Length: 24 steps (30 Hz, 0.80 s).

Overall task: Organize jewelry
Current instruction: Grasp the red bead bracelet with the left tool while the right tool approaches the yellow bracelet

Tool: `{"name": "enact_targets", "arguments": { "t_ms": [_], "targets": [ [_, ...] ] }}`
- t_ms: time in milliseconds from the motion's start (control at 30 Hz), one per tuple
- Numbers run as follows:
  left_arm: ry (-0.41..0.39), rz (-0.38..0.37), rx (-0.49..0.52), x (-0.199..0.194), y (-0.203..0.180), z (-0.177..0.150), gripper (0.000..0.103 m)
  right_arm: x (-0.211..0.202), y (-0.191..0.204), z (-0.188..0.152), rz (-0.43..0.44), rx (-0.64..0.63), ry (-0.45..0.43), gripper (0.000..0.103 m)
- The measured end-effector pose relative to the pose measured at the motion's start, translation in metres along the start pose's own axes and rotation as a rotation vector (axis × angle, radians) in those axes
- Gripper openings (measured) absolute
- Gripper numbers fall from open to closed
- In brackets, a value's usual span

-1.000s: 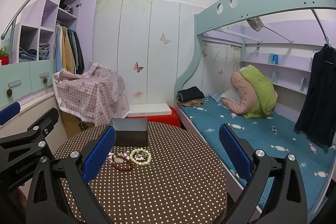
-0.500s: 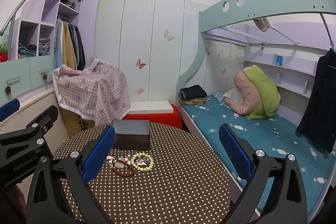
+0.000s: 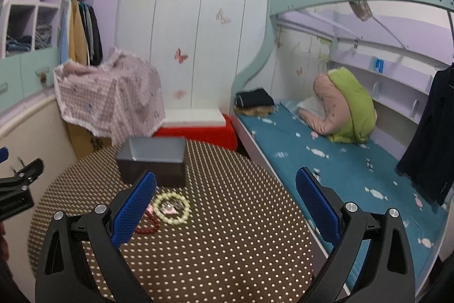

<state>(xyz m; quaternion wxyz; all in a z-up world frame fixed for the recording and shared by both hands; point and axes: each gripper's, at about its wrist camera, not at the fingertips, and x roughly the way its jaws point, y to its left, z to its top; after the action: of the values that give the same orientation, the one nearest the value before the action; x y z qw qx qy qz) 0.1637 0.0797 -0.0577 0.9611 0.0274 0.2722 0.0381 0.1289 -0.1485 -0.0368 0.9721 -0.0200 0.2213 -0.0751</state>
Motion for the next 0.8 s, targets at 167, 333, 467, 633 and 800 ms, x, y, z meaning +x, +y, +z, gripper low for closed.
{"name": "enact_targets", "arguments": {
  "t_ms": [167,333,467,633,800],
  "targets": [
    [0.146,-0.051,-0.023,0.049,0.002,-0.013,0.096,0.045,0.004,-0.011,0.008,-0.019,0.095,0.096],
    [0.257,-0.158,-0.055,0.085,-0.018,-0.023,0.096,0.076,0.004,-0.023,0.024,-0.021,0.164,0.096],
    [0.348,-0.246,-0.059,0.106,-0.05,-0.034,0.089,0.099,0.0,-0.032,0.019,-0.018,0.216,0.096],
    [0.411,-0.245,-0.013,0.127,-0.076,-0.044,0.083,0.116,-0.007,-0.04,0.037,0.001,0.264,0.096],
    [0.415,-0.19,0.063,0.135,-0.088,-0.049,0.072,0.127,-0.012,-0.046,0.066,0.024,0.295,0.096]
  ]
}}
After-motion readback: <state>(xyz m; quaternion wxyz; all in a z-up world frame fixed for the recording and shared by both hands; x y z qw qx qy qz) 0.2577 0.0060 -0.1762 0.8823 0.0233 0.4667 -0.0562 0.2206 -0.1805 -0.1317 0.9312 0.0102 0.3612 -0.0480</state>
